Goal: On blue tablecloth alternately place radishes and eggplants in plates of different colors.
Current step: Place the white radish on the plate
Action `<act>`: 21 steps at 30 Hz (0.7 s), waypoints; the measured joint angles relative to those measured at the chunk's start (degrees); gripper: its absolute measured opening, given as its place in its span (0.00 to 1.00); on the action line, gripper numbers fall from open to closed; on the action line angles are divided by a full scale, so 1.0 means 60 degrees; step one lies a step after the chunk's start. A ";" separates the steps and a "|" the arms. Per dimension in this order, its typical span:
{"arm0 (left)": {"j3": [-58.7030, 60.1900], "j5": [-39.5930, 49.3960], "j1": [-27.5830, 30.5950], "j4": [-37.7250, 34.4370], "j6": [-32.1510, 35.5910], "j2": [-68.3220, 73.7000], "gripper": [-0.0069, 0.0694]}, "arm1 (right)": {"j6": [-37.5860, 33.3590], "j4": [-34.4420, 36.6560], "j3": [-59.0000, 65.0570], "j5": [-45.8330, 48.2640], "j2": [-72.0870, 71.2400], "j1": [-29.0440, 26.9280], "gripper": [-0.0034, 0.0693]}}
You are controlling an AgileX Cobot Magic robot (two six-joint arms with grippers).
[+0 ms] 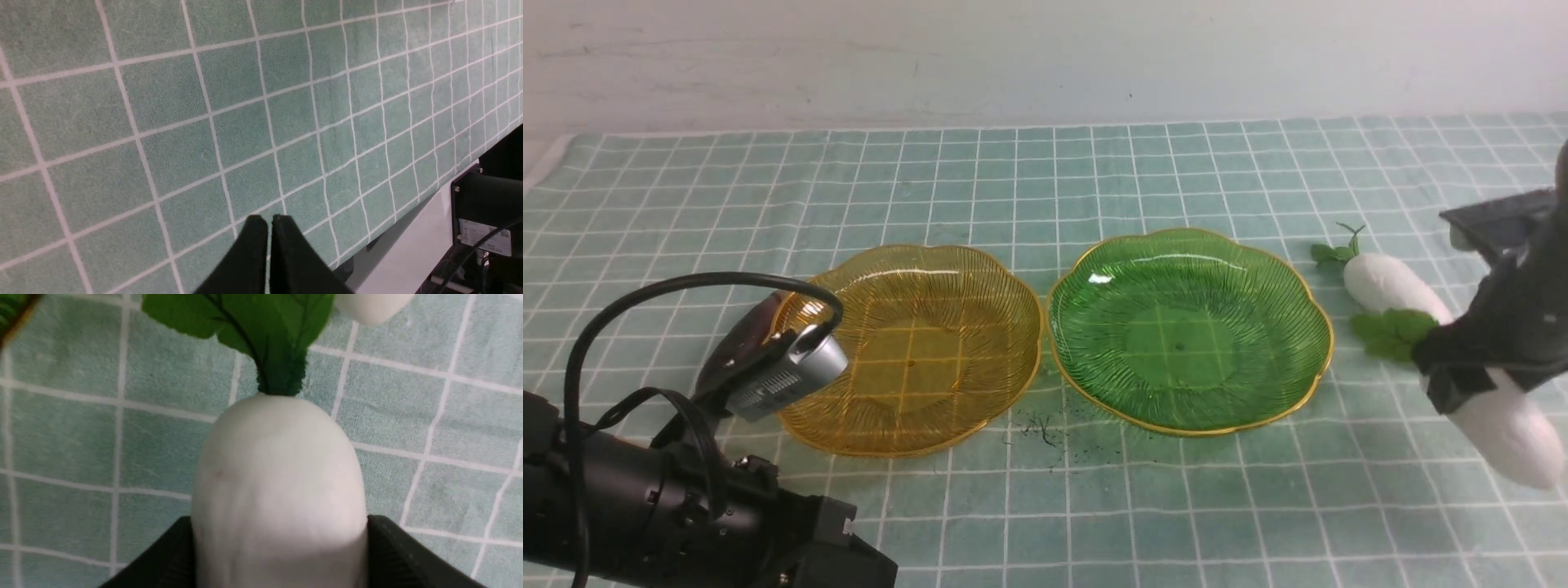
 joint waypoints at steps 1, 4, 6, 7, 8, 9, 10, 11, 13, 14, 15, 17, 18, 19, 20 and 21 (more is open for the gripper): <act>0.0000 0.0000 0.0000 0.0000 0.0000 0.0000 0.09 | 0.0047 0.0378 -0.0464 0.0424 0.0000 0.0000 0.68; 0.0000 0.0000 0.0000 0.0000 0.0013 0.0000 0.09 | -0.0024 0.1722 -0.1391 0.0928 0.0000 0.0012 0.68; 0.0000 0.0000 0.0000 0.0000 0.0035 0.0000 0.09 | -0.0701 0.3578 -0.1902 0.0557 0.0008 0.0230 0.68; 0.0000 0.0000 0.0000 0.0000 0.0035 0.0000 0.09 | -0.0890 0.3981 -0.1930 0.0397 0.0019 0.0355 0.68; 0.0000 0.0000 0.0000 0.0000 0.0042 0.0000 0.09 | -0.1220 0.4409 -0.1963 0.0104 0.0085 0.0539 0.68; 0.0000 0.0000 0.0000 0.0000 0.0047 0.0000 0.09 | -0.1485 0.4689 -0.1972 -0.0209 0.0174 0.0703 0.68; 0.0000 0.0000 0.0000 0.0000 0.0047 0.0000 0.09 | -0.1817 0.4913 -0.1972 -0.0462 0.0270 0.0873 0.68; 0.0000 -0.0010 0.0000 0.0000 0.0056 0.0000 0.09 | -0.2072 0.5102 -0.1972 -0.0705 0.0383 0.1043 0.68; 0.0000 -0.0095 0.0000 0.0000 0.0056 0.0000 0.09 | -0.2516 0.5244 -0.1972 -0.1176 0.0685 0.1392 0.68; 0.0000 -0.0107 0.0000 0.0000 0.0059 0.0000 0.09 | -0.2550 0.5267 -0.1972 -0.1223 0.0719 0.1428 0.68; 0.0000 -0.0232 0.0000 0.0000 0.0059 0.0000 0.09 | -0.2712 0.5312 -0.1972 -0.1573 0.1011 0.1655 0.68; 0.0000 -0.0419 0.0000 0.0000 0.0059 0.0000 0.09 | -0.2771 0.5331 -0.1972 -0.1831 0.1267 0.1787 0.68; 0.0000 -0.0551 0.0000 0.0000 0.0059 0.0000 0.09 | -0.2790 0.5339 -0.1972 -0.2022 0.1475 0.1851 0.68; 0.0000 -0.0650 0.0000 0.0000 0.0059 0.0000 0.09 | -0.2790 0.5339 -0.1972 -0.2160 0.1677 0.1872 0.68; 0.0000 -0.0755 0.0000 0.0000 0.0059 0.0000 0.09 | -0.2797 0.5339 -0.1972 -0.2249 0.1866 0.1881 0.68; 0.0000 -0.0835 0.0000 0.0000 0.0059 0.0000 0.09 | -0.2797 0.5339 -0.1972 -0.2298 0.2061 0.1881 0.68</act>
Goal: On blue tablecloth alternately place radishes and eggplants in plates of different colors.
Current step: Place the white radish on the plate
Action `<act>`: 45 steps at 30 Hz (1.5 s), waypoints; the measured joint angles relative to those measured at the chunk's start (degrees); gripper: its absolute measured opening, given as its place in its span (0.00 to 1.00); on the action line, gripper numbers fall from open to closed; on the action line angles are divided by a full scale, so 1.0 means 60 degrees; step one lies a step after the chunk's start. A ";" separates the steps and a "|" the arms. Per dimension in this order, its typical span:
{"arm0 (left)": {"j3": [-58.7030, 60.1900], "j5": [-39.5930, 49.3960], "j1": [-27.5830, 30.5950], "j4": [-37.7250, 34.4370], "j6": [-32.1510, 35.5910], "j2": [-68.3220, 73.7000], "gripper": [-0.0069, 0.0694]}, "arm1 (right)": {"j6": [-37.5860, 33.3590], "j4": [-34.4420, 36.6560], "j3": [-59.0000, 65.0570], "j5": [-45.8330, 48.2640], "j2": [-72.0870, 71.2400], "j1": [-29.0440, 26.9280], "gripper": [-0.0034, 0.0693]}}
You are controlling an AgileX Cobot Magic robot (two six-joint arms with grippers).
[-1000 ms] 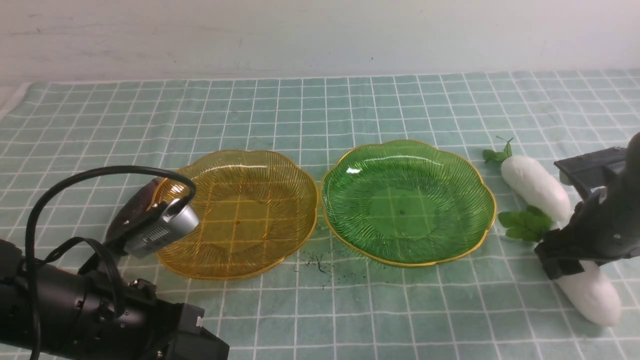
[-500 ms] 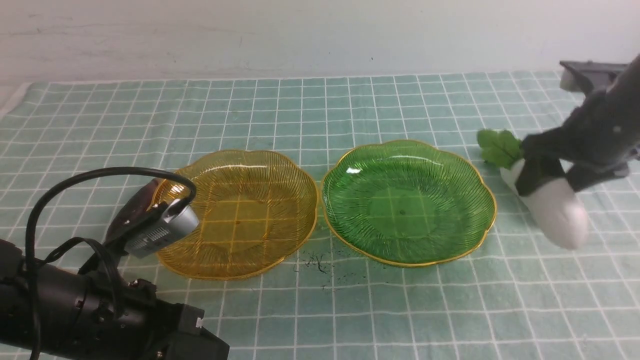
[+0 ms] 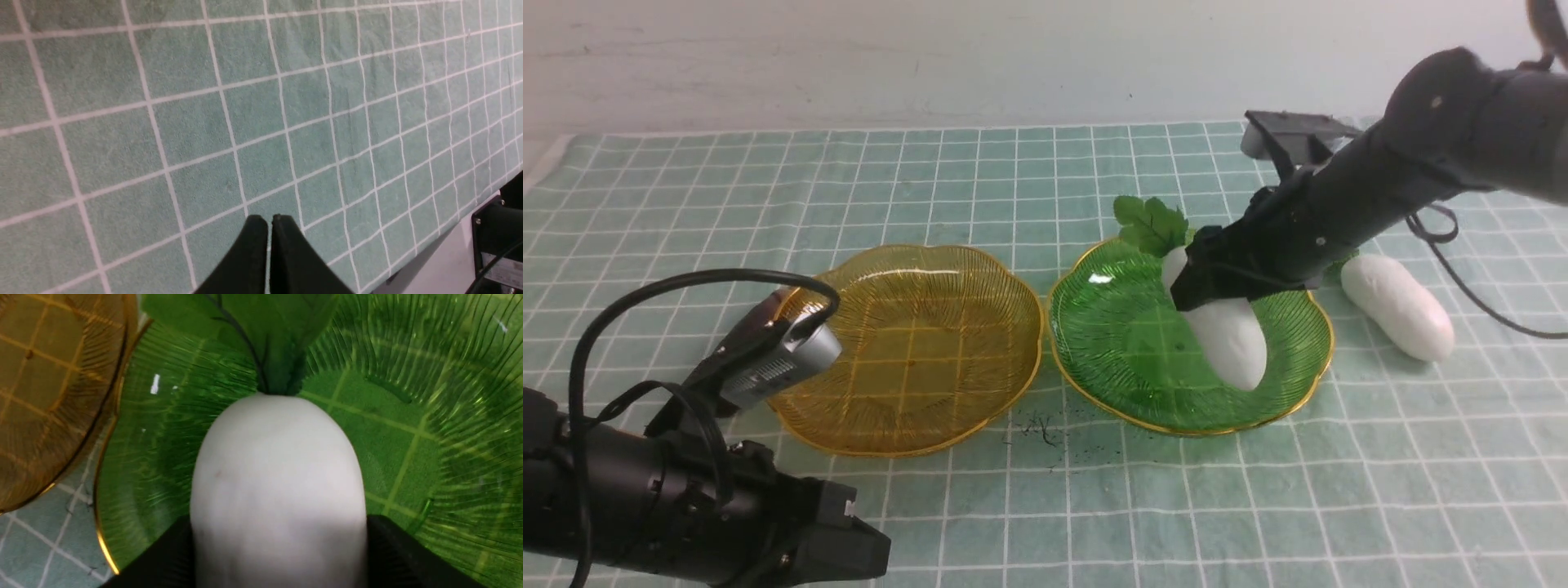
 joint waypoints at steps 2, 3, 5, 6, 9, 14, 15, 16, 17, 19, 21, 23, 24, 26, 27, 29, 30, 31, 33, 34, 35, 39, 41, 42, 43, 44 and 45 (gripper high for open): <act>0.0000 -0.0009 0.0000 0.0000 0.0000 0.0000 0.09 | 0.0053 0.0000 0.0000 -0.0012 0.0223 0.0000 0.72; 0.0000 -0.0009 0.0000 0.0000 0.0000 0.0000 0.09 | 0.0143 0.0000 0.0000 0.0018 0.0305 0.0000 0.75; 0.0000 -0.0009 0.0000 0.0000 0.0000 0.0000 0.09 | 0.0358 0.0000 0.0000 0.0131 0.0372 0.0000 0.81; 0.0000 -0.0009 0.0000 0.0000 0.0000 0.0000 0.09 | 0.0504 0.0000 0.0000 0.0187 0.0384 0.0000 0.85; 0.0000 -0.0009 0.0000 0.0000 -0.0009 0.0000 0.09 | 0.0730 -0.0006 -0.0194 0.0571 0.0405 0.0000 0.93; 0.0000 -0.0009 0.0000 0.0000 -0.0018 0.0000 0.09 | 0.0793 -0.0292 -0.1576 0.1932 0.0426 -0.0076 0.96; 0.0000 -0.0009 0.0000 0.0000 -0.0018 0.0000 0.09 | 0.0793 -0.0403 -0.1931 0.2170 0.0426 -0.0097 0.96; 0.0000 -0.0009 0.0000 0.0000 -0.0018 0.0000 0.09 | 0.0793 -0.0585 -0.2283 0.2459 0.0426 -0.0138 0.95; 0.0000 -0.0009 0.0000 0.0000 -0.0018 0.0000 0.09 | 0.0793 -0.0680 -0.2350 0.2517 0.0426 -0.0150 0.95; 0.0000 -0.0009 0.0000 0.0000 -0.0018 0.0000 0.09 | 0.0793 -0.1725 -0.3167 0.3186 0.0417 -0.0233 0.93; 0.0000 -0.0009 0.0000 0.0000 -0.0018 0.0000 0.09 | 0.0793 -0.2230 -0.3366 0.3296 0.0417 -0.0257 0.92; 0.0000 -0.0009 0.0000 0.0000 -0.0018 0.0000 0.09 | 0.0793 -0.3379 -0.3571 0.3380 0.0407 -0.0328 0.90; 0.0000 -0.0009 0.0000 0.0000 -0.0018 0.0000 0.09 | 0.0803 -0.4057 -0.3610 0.3396 0.0407 -0.0371 0.88; 0.0000 -0.0009 0.0000 0.0000 -0.0018 0.0000 0.09 | 0.0961 -0.4988 -0.3622 0.3422 0.0451 -0.0459 0.87; 0.0000 -0.0009 0.0000 0.0000 -0.0018 0.0000 0.09 | 0.1068 -0.5521 -0.3622 0.3432 0.0515 -0.0508 0.86; 0.0000 -0.0016 0.0000 0.0000 -0.0024 0.0000 0.09 | 0.1291 -0.6070 -0.3622 0.3432 0.0630 -0.0571 0.85; 0.0000 -0.0016 0.0000 0.0000 -0.0024 0.0000 0.09 | 0.1499 -0.6453 -0.3622 0.3432 0.0820 -0.0651 0.85; 0.0000 -0.0016 0.0000 0.0000 -0.0024 0.0000 0.09 | 0.1631 -0.6646 -0.3622 0.3432 0.0937 -0.0680 0.85; 0.0000 -0.0016 0.0000 0.0000 -0.0024 0.0000 0.09 | 0.1898 -0.7068 -0.3622 0.3387 0.1320 -0.0787 0.85; 0.0000 -0.0016 0.0000 0.0000 -0.0024 0.0000 0.09 | 0.1964 -0.7098 -0.3622 0.3388 0.1357 -0.0799 0.85; 0.0000 -0.0016 0.0000 0.0000 -0.0024 0.0000 0.09 | 0.2190 -0.7324 -0.3622 0.3354 0.1659 -0.0858 0.85; 0.0000 -0.0016 0.0000 0.0000 -0.0029 0.0000 0.09 | 0.2649 -0.7702 -0.3622 0.3283 0.2245 -0.0994 0.85; 0.0000 -0.0016 0.0000 0.0000 -0.0029 0.0000 0.09 | 0.2826 -0.7972 -0.3622 0.3235 0.2505 -0.1016 0.85; 0.0000 -0.0016 0.0000 0.0000 -0.0029 0.0000 0.09 | 0.2893 -0.8091 -0.3622 0.3212 0.2622 -0.1027 0.85; 0.0000 -0.0016 0.0000 0.0000 -0.0029 0.0000 0.09 | 0.2935 -0.8192 -0.3622 0.3193 0.2724 -0.1027 0.85; 0.0000 -0.0016 0.0000 0.0000 -0.0029 0.0000 0.09 | 0.2949 -0.8238 -0.3622 0.3185 0.2783 -0.1027 0.85; 0.0000 -0.0016 0.0000 0.0000 -0.0029 0.0000 0.09 | 0.2959 -0.8238 -0.3622 0.3172 0.2866 -0.1027 0.85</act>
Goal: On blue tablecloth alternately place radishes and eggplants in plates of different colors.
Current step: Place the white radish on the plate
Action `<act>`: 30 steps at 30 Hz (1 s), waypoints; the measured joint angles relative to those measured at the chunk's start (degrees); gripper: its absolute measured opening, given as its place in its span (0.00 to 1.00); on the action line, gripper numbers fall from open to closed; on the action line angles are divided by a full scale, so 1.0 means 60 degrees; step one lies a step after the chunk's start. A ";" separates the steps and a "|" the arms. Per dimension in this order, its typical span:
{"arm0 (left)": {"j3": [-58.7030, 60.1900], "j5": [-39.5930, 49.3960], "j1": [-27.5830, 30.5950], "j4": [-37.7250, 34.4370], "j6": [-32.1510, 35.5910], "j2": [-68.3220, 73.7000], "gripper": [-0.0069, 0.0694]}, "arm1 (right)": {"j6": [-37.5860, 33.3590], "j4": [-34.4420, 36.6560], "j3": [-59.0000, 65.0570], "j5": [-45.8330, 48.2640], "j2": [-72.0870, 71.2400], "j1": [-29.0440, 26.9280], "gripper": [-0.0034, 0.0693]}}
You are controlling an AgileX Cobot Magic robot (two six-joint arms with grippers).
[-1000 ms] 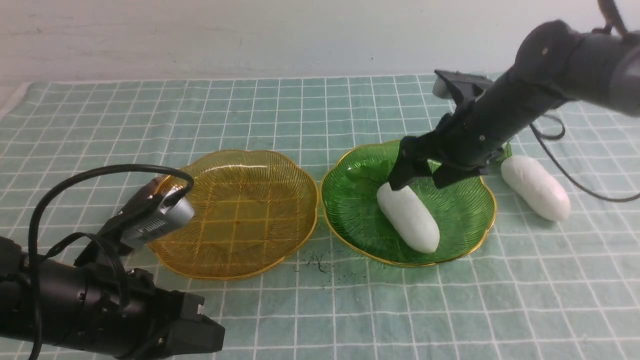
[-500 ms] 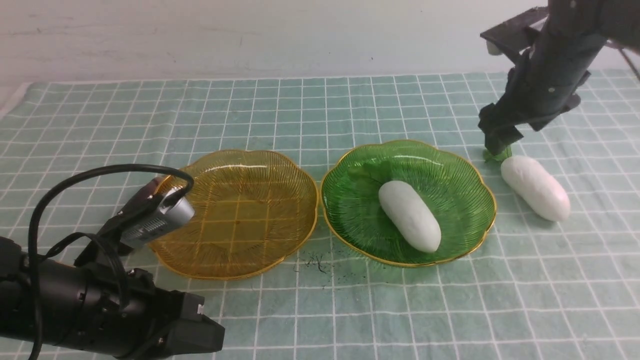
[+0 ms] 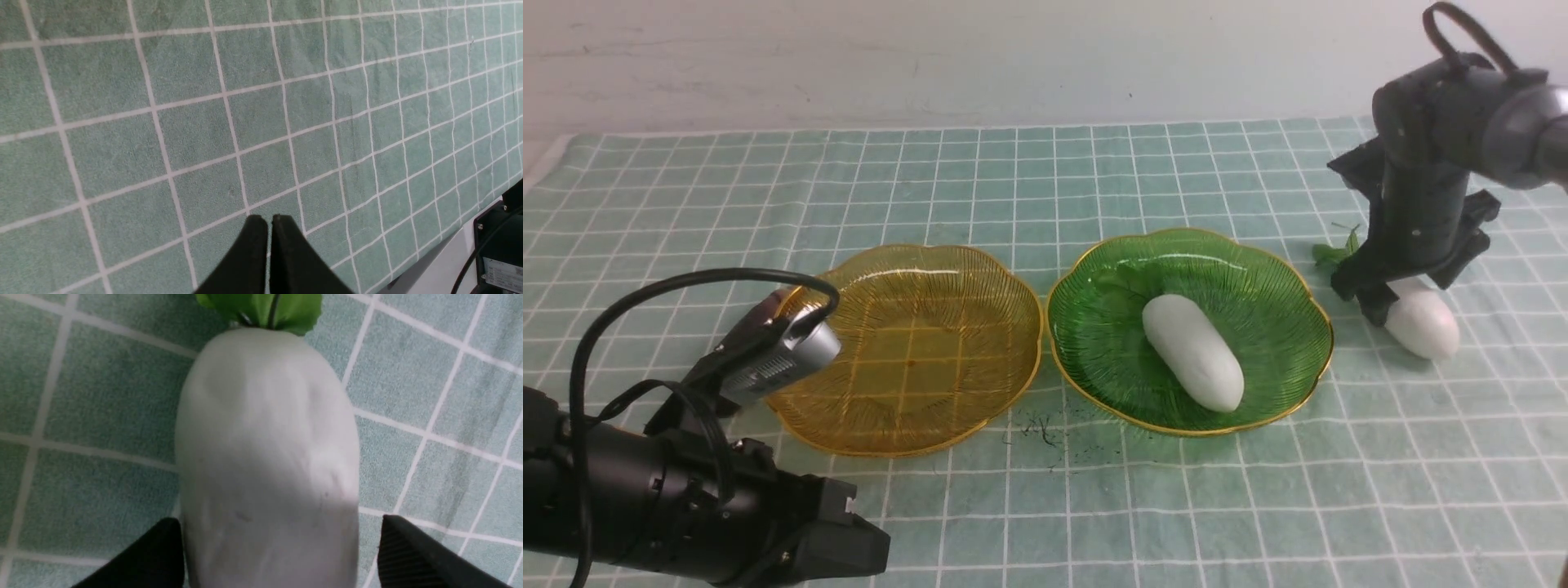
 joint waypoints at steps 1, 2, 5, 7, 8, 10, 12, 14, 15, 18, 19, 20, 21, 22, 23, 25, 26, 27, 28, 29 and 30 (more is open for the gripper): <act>0.0000 0.0000 0.0000 0.0000 0.0000 0.0000 0.09 | 0.0020 0.0000 0.0000 0.0011 0.0085 0.0000 0.84; 0.0000 0.0000 0.0000 0.0000 0.0000 0.0000 0.09 | 0.0020 0.0000 0.0000 0.0011 0.0085 0.0000 0.84; 0.0000 0.0000 0.0000 0.0000 0.0000 0.0000 0.09 | 0.0227 0.0176 -0.0079 0.0180 0.0179 0.0000 0.79; 0.0000 0.0000 0.0000 0.0000 0.0000 0.0000 0.09 | 0.0260 0.0286 -0.0198 0.0248 0.0186 0.0000 0.73; 0.0000 0.0000 0.0000 0.0028 0.0000 0.0000 0.09 | 0.0261 0.0351 -0.0358 0.0258 0.0186 0.0000 0.70; 0.0000 0.0000 0.0000 0.0094 0.0000 0.0000 0.09 | 0.0261 0.0440 -0.0692 0.0281 0.0186 0.0000 0.70; 0.0000 0.0000 0.0000 0.0141 0.0000 0.0000 0.09 | 0.0261 0.0502 -0.0924 0.0301 0.0186 0.0000 0.70; 0.0000 0.0000 0.0000 0.0208 0.0000 0.0000 0.09 | 0.0377 0.0729 -0.1522 0.0312 0.0154 0.0000 0.70; 0.0000 0.0000 0.0000 0.0218 0.0000 0.0000 0.09 | 0.0503 0.0921 -0.1732 0.0312 0.0087 0.0000 0.70; 0.0000 0.0000 0.0000 0.0239 0.0000 0.0000 0.09 | 0.1115 0.1806 -0.2097 0.0337 -0.0326 0.0000 0.70; 0.0000 0.0000 0.0000 0.0239 0.0000 0.0000 0.09 | 0.1115 0.1887 -0.2118 0.0337 -0.0361 0.0000 0.70; 0.0000 0.0000 0.0000 0.0239 0.0000 0.0000 0.09 | 0.1299 0.2368 -0.2150 0.0337 -0.0501 0.0000 0.70; 0.0000 -0.0027 0.0000 0.0239 0.0000 0.0009 0.09 | 0.1400 0.3247 -0.2189 0.0402 -0.0773 0.0009 0.70; 0.0000 -0.0027 0.0000 0.0239 0.0000 0.0009 0.09 | 0.1400 0.3471 -0.2190 0.0404 -0.0797 0.0010 0.70; 0.0000 -0.0080 0.0000 0.0250 0.0000 0.0009 0.09 | 0.1355 0.4315 -0.2197 0.0428 -0.0917 0.0051 0.70; 0.0000 -0.0156 0.0000 0.0295 0.0000 0.0009 0.09 | 0.1189 0.4955 -0.2197 0.0439 -0.0917 0.0174 0.70; 0.0000 -0.0192 0.0000 0.0333 0.0000 0.0009 0.09 | 0.1004 0.5254 -0.2197 0.0458 -0.0862 0.0295 0.70; 0.0000 -0.0202 0.0000 0.0375 0.0000 0.0009 0.09 | 0.0775 0.5390 -0.2197 0.0469 -0.0770 0.0413 0.70; 0.0000 -0.0202 0.0000 0.0418 0.0000 0.0009 0.09 | 0.0643 0.5402 -0.2197 0.0469 -0.0698 0.0506 0.70; 0.0000 -0.0211 0.0000 0.0503 0.0000 0.0009 0.09 | 0.0436 0.5391 -0.2197 0.0469 -0.0618 0.0603 0.70; 0.0000 -0.0211 0.0000 0.0591 0.0000 0.0009 0.09 | 0.0277 0.5332 -0.2197 0.0469 -0.0518 0.0706 0.70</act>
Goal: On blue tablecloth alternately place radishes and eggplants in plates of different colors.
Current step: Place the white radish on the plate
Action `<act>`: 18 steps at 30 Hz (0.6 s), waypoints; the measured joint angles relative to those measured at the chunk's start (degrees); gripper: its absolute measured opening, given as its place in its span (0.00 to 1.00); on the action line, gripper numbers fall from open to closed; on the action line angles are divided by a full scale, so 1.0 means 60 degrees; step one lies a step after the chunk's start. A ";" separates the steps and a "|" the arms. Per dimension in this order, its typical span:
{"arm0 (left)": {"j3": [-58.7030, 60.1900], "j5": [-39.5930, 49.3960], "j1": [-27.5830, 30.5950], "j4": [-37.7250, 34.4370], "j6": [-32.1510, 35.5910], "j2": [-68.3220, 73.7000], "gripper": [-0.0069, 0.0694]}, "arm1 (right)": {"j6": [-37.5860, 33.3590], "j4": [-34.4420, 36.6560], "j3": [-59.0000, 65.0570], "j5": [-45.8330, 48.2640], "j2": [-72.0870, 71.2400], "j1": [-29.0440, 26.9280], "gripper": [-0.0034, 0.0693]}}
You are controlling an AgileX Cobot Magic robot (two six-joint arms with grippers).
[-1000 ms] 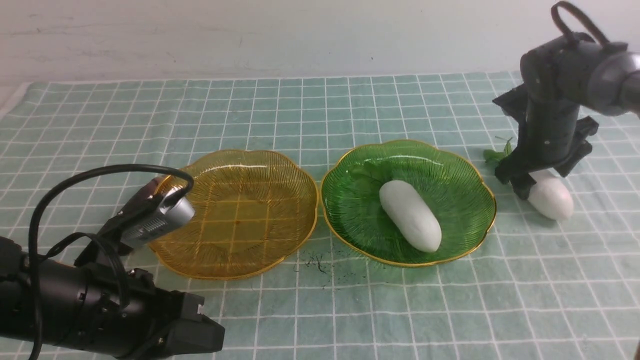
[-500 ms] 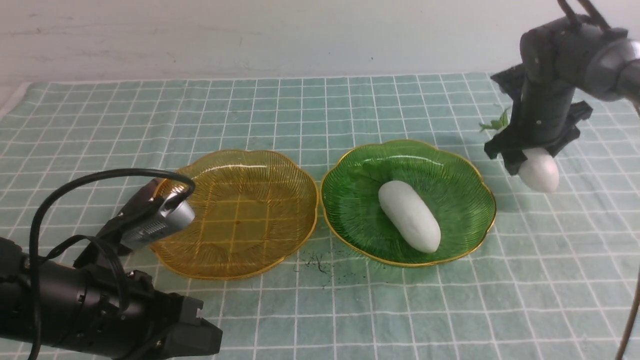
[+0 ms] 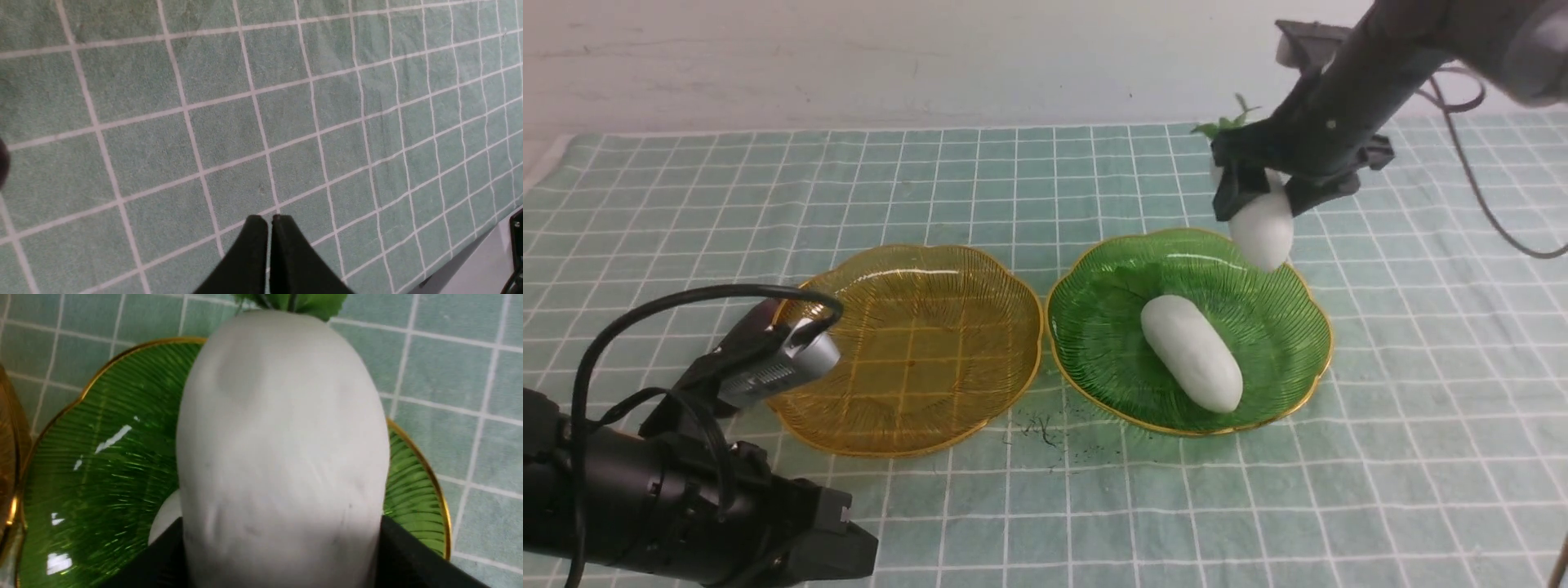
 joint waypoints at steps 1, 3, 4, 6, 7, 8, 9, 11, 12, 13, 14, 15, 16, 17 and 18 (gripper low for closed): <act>0.0000 0.0000 0.0000 0.0065 0.0000 0.0000 0.09 | -0.0073 -0.0124 0.0000 0.0000 0.0092 0.0082 0.70; 0.0000 -0.0007 0.0000 0.0214 0.0000 0.0000 0.09 | -0.0164 -0.0480 0.0000 0.0000 0.0334 0.0250 0.70; 0.0000 -0.0007 0.0000 0.0269 0.0000 0.0000 0.09 | -0.0165 -0.0691 0.0008 0.0000 0.0426 0.0287 0.70; 0.0000 -0.0007 0.0000 0.0300 0.0000 0.0000 0.09 | -0.0165 -0.1020 0.0008 0.0000 0.0611 0.0343 0.70; 0.0000 -0.0007 0.0000 0.0299 0.0000 0.0000 0.09 | -0.0154 -0.1082 0.0008 0.0000 0.0627 0.0352 0.70; 0.0000 -0.0007 0.0000 0.0313 0.0000 0.0000 0.09 | -0.0012 -0.1268 0.0008 0.0000 0.0744 0.0353 0.70; 0.0000 -0.0007 0.0000 0.0320 0.0000 0.0000 0.09 | 0.0012 -0.1291 0.0008 0.0000 0.0744 0.0353 0.70; 0.0000 -0.0043 0.0000 0.0323 0.0000 0.0008 0.09 | 0.0386 -0.1460 0.0018 0.0000 0.0776 0.0353 0.70; 0.0000 -0.0046 0.0000 0.0323 0.0000 0.0006 0.09 | 0.0405 -0.1470 0.0018 0.0000 0.0776 0.0353 0.70; 0.0000 -0.0079 0.0000 0.0323 0.0000 0.0006 0.09 | 0.0477 -0.1471 0.0018 0.0000 0.0776 0.0353 0.72; 0.0000 -0.0128 0.0000 0.0323 0.0000 0.0006 0.09 | 0.0518 -0.1471 0.0018 0.0000 0.0776 0.0353 0.75; 0.0000 -0.0183 0.0000 0.0323 0.0000 0.0006 0.09 | 0.0609 -0.1471 0.0018 0.0000 0.0776 0.0353 0.79; 0.0000 -0.0220 0.0000 0.0323 0.0000 0.0006 0.09 | 0.0725 -0.1471 0.0018 0.0000 0.0776 0.0353 0.83; 0.0000 -0.0251 0.0000 0.0345 0.0000 0.0006 0.09 | 0.0838 -0.1471 0.0066 -0.0014 0.0757 0.0360 0.87; 0.0000 -0.0251 0.0000 0.0345 0.0000 0.0006 0.09 | 0.0911 -0.1471 0.0085 -0.0014 0.0741 0.0360 0.87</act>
